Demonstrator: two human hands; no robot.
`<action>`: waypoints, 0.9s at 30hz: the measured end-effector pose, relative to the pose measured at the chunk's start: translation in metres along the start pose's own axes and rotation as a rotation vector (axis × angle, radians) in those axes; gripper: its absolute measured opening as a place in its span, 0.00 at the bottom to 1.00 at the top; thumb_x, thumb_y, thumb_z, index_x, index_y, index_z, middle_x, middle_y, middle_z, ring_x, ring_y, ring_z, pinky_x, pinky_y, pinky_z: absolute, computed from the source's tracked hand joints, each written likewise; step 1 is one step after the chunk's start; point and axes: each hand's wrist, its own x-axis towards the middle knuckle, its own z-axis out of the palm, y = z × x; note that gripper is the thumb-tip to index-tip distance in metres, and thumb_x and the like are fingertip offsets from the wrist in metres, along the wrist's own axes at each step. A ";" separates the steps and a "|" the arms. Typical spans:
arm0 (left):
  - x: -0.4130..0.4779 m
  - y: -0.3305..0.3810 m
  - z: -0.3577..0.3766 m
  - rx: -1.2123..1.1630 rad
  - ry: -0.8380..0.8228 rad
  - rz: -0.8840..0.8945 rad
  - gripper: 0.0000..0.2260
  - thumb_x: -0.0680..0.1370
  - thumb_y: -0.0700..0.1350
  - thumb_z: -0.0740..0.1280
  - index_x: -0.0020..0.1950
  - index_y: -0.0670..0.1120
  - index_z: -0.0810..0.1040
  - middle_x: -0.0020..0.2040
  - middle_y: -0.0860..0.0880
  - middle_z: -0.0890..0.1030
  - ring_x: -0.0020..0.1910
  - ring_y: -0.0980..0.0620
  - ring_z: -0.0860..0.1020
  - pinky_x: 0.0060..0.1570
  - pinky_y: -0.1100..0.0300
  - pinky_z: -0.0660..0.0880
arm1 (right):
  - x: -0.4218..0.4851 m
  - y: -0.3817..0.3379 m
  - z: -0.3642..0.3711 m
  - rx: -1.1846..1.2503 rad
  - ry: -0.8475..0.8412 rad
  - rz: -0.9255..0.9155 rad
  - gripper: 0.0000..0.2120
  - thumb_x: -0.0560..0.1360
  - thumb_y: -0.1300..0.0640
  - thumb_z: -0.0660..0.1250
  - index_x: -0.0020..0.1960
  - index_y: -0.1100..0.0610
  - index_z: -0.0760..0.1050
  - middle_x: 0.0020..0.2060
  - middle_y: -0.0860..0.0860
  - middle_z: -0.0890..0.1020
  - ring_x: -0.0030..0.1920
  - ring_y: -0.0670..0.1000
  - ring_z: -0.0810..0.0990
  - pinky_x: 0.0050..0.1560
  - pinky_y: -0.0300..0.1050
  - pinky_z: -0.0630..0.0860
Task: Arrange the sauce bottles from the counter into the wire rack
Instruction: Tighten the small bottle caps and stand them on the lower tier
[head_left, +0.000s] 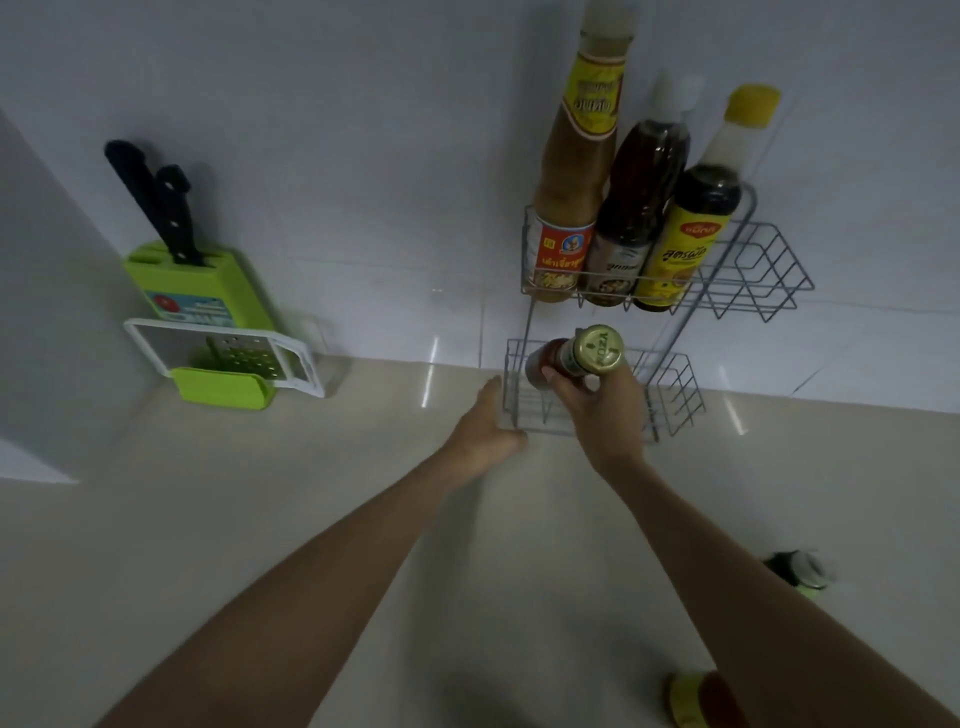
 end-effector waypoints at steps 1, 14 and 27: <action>0.007 -0.001 0.006 -0.052 -0.007 -0.015 0.38 0.75 0.37 0.67 0.79 0.49 0.50 0.78 0.48 0.59 0.74 0.47 0.61 0.58 0.63 0.61 | 0.004 0.009 0.007 -0.027 -0.021 0.011 0.19 0.70 0.59 0.75 0.57 0.59 0.75 0.46 0.46 0.77 0.45 0.40 0.76 0.40 0.20 0.67; 0.033 -0.024 0.021 -0.279 -0.004 0.032 0.37 0.72 0.25 0.60 0.76 0.48 0.56 0.60 0.54 0.69 0.62 0.56 0.67 0.56 0.60 0.69 | 0.047 0.037 0.048 -0.346 -0.227 0.053 0.20 0.75 0.46 0.68 0.58 0.57 0.68 0.53 0.56 0.82 0.52 0.58 0.80 0.46 0.46 0.73; -0.080 -0.058 0.014 0.085 -0.141 0.097 0.34 0.71 0.28 0.62 0.75 0.48 0.64 0.75 0.51 0.66 0.75 0.52 0.63 0.65 0.69 0.60 | -0.058 -0.030 -0.036 -0.331 -0.414 -0.029 0.10 0.77 0.59 0.65 0.58 0.58 0.76 0.48 0.55 0.84 0.46 0.53 0.83 0.46 0.43 0.77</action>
